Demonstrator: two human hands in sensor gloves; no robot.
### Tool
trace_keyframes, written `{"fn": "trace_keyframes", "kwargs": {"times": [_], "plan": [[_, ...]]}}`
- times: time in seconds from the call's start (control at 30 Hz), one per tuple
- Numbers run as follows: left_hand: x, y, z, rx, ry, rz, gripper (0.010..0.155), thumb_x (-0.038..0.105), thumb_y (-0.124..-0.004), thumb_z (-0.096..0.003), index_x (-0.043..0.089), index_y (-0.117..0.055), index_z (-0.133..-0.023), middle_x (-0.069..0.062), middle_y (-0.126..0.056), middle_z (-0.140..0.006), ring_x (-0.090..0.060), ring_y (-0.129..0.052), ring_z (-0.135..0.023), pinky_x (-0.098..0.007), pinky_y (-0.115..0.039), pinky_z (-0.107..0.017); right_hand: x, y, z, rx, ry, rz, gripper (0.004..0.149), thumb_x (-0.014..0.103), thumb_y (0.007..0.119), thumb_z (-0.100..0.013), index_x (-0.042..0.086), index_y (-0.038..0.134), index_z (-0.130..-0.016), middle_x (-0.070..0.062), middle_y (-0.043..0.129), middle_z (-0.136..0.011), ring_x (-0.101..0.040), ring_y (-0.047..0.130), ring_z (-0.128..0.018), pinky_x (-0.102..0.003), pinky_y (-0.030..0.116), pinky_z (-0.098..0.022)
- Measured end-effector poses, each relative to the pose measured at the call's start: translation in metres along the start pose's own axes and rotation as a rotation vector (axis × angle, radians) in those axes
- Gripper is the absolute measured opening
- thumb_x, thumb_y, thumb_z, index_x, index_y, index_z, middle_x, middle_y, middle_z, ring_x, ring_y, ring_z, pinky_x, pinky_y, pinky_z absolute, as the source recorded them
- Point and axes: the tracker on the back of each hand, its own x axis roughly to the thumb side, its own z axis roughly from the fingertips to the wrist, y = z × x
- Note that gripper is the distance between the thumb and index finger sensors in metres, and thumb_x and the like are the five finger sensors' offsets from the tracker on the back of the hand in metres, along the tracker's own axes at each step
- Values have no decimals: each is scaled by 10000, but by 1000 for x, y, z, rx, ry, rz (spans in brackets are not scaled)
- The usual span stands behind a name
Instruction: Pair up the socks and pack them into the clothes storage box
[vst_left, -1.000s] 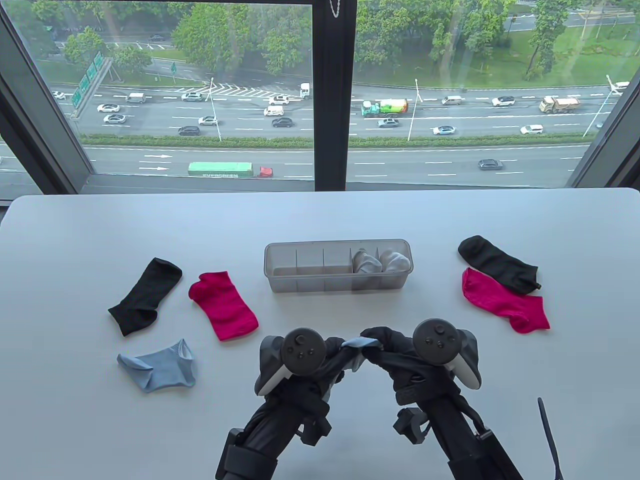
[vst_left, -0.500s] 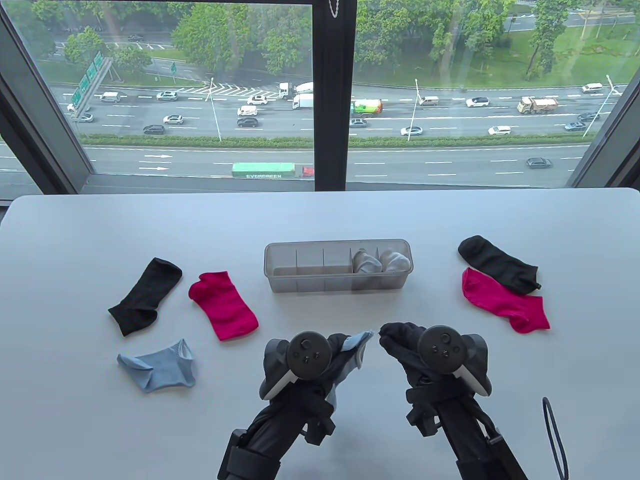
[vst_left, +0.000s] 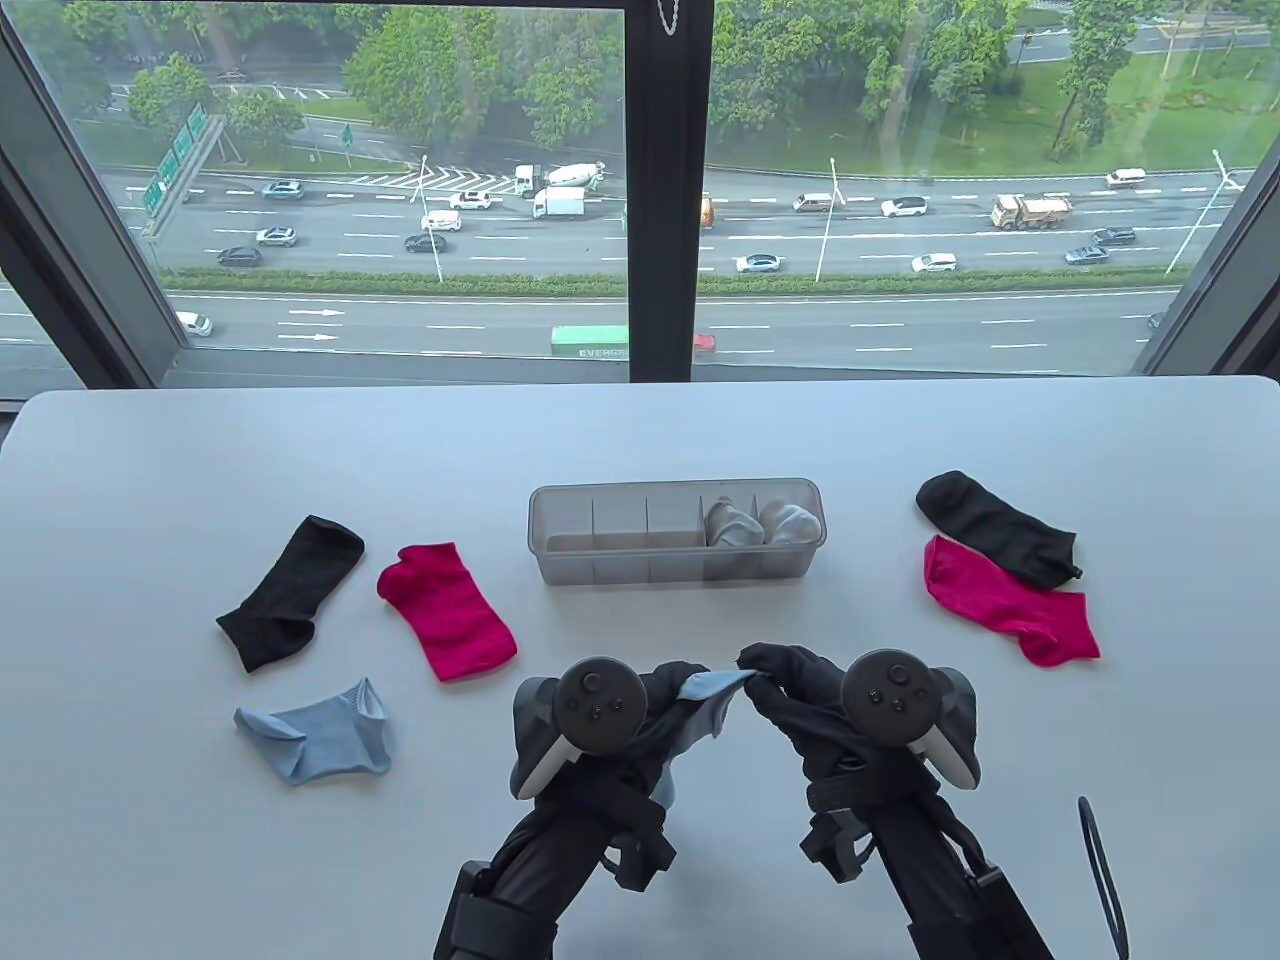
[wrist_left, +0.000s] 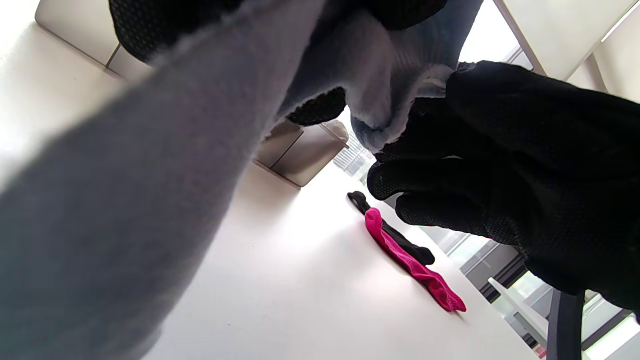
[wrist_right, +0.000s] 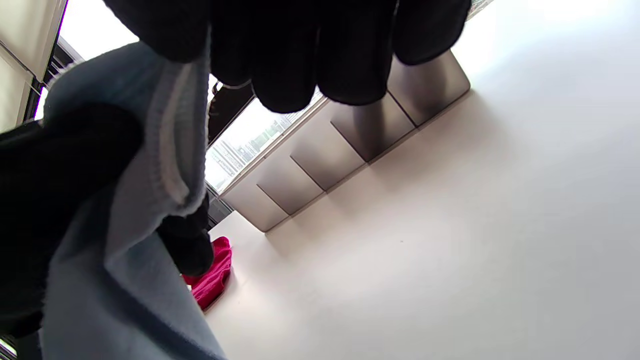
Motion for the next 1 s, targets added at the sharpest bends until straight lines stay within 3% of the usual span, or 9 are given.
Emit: {"fn": "trace_keyframes", "kwargs": {"times": [0.13,0.27,0.33,0.43,0.6,0.67,0.73,0.83,1.0], "plan": [[-7,5,1,33,25,33,417,314,-587,-624,138,-733,-973,-100,-979,-706,-319,-1025,-587,-582,-776,-606,-6,-4,1,-19,13,12,413,411,625,-637,234,675,-1007,-125,779,-1039,-406,749,-966,-610,602,-729],[-3,-1,0,-5,-35,56,420,327,-595,-617,163,-734,-977,-106,-967,-801,-353,-1004,-689,-603,-739,-651,3,10,-3,163,-41,-212,835,580,628,-553,155,268,-1175,-231,402,-1226,-532,405,-1086,-669,452,-764],[2,-5,-1,-51,-94,105,420,324,-596,-615,179,-717,-991,-111,-935,-867,-373,-972,-760,-620,-713,-669,7,18,-6,210,-36,-266,837,566,642,-558,203,202,-1171,-195,239,-1254,-536,320,-1101,-671,403,-779],[2,-2,0,-24,-60,34,410,327,-592,-615,163,-745,-958,-101,-957,-808,-354,-988,-732,-614,-723,-665,3,13,-5,84,20,-215,417,406,667,-623,276,606,-1015,-121,516,-1211,-500,437,-1094,-644,451,-781],[-7,8,1,37,9,107,414,336,-571,-629,142,-750,-947,-158,-871,-952,-450,-862,-874,-661,-655,-690,-15,-9,2,-117,52,-138,360,427,668,-612,288,702,-942,-91,707,-1120,-452,633,-1042,-616,548,-759],[-11,10,2,22,-2,156,428,341,-566,-632,143,-725,-976,-170,-845,-970,-453,-845,-882,-664,-644,-694,-20,-12,4,-78,27,-234,402,419,663,-618,268,680,-989,-133,663,-1145,-482,580,-1054,-640,517,-756],[-12,9,0,20,0,207,424,336,-568,-630,144,-724,-974,-157,-866,-944,-439,-864,-866,-656,-655,-691,-15,-6,1,67,-31,-304,750,494,697,-572,195,355,-1169,-229,465,-1215,-556,442,-1065,-681,457,-747],[-7,3,-1,-18,-54,243,417,318,-573,-623,157,-713,-980,-145,-891,-924,-408,-907,-841,-627,-691,-683,0,18,-8,336,-63,-311,1000,530,721,-531,87,57,-1133,-269,276,-1219,-582,349,-1070,-683,410,-759],[3,-1,1,30,-92,129,406,320,-564,-610,186,-712,-963,-59,-946,-591,-261,-986,-520,-555,-780,-595,5,28,-10,184,-23,-294,547,382,734,-594,158,569,-1065,-51,858,-900,-242,914,-806,-542,654,-738]]}}
